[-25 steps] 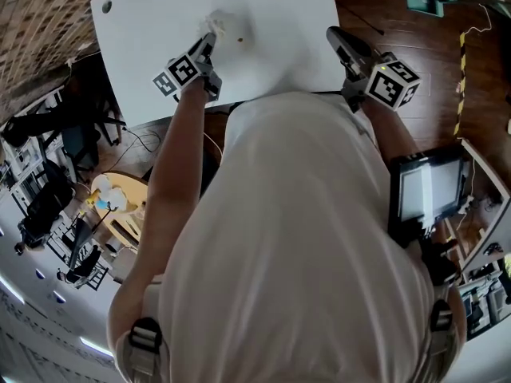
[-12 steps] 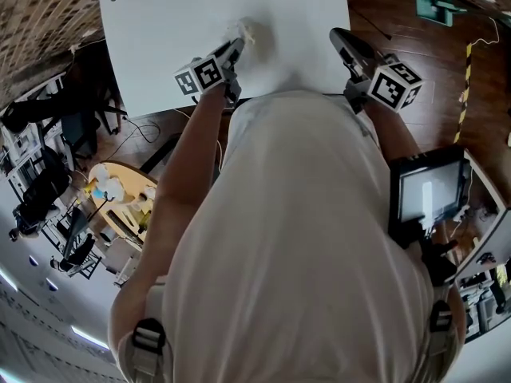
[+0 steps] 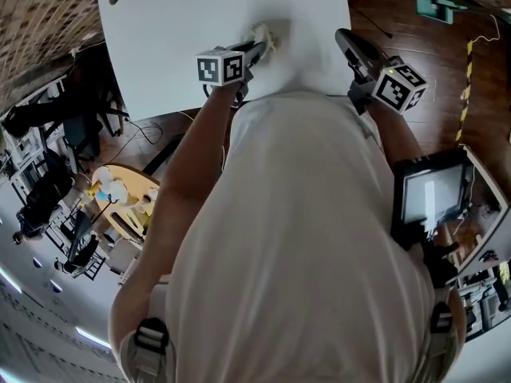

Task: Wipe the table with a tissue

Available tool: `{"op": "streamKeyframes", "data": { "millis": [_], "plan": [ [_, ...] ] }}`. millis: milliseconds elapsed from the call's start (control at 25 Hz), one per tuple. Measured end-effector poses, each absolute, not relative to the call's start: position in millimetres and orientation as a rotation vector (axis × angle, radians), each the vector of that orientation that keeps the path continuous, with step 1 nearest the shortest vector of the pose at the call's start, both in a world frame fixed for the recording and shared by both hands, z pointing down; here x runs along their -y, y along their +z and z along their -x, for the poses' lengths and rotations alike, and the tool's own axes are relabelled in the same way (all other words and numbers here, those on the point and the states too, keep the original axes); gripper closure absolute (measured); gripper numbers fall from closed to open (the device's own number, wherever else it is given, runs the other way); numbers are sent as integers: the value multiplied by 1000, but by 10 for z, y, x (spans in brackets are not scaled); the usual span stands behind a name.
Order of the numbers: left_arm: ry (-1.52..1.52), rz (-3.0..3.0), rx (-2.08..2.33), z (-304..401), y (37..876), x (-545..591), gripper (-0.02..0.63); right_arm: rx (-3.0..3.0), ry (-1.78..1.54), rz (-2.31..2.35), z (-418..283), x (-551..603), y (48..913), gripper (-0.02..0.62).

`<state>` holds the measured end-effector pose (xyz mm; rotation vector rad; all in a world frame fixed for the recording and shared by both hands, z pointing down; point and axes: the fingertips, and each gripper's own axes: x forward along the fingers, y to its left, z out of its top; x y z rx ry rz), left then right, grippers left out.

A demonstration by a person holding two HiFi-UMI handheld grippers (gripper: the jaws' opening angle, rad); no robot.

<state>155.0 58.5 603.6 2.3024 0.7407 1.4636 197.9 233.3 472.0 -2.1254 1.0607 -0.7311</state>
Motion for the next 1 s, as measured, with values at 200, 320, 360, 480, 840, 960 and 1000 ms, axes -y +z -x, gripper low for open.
{"op": "streamKeyframes", "data": {
  "millis": [200, 320, 360, 480, 840, 960, 1000],
  "plan": [
    [1440, -2246, -700, -1578, 6026, -519, 558, -1063, -730, 2118, -1983, -2294, 4709, 588],
    [1403, -2243, -623, -1618, 6025, -327, 558, -1066, -735, 2117, -1982, -2286, 4713, 588],
    [1391, -2242, -599, -1632, 6023, -252, 558, -1065, -736, 2117, -1981, -2289, 4712, 588],
    [1369, -2240, -541, -1674, 6023, -34, 558, -1065, -736, 2118, -1985, -2295, 4713, 588],
    [1368, -2314, -437, -1674, 6045, 303, 558, -1067, -731, 2123, -1989, -2302, 4714, 588],
    [1352, -2380, -329, -1695, 5990, 488, 558, -1067, -728, 2123, -1993, -2301, 4707, 588],
    [1311, -2395, -288, -1724, 5940, 559, 558, -1070, -727, 2123, -1989, -2301, 4710, 588]
  ]
}}
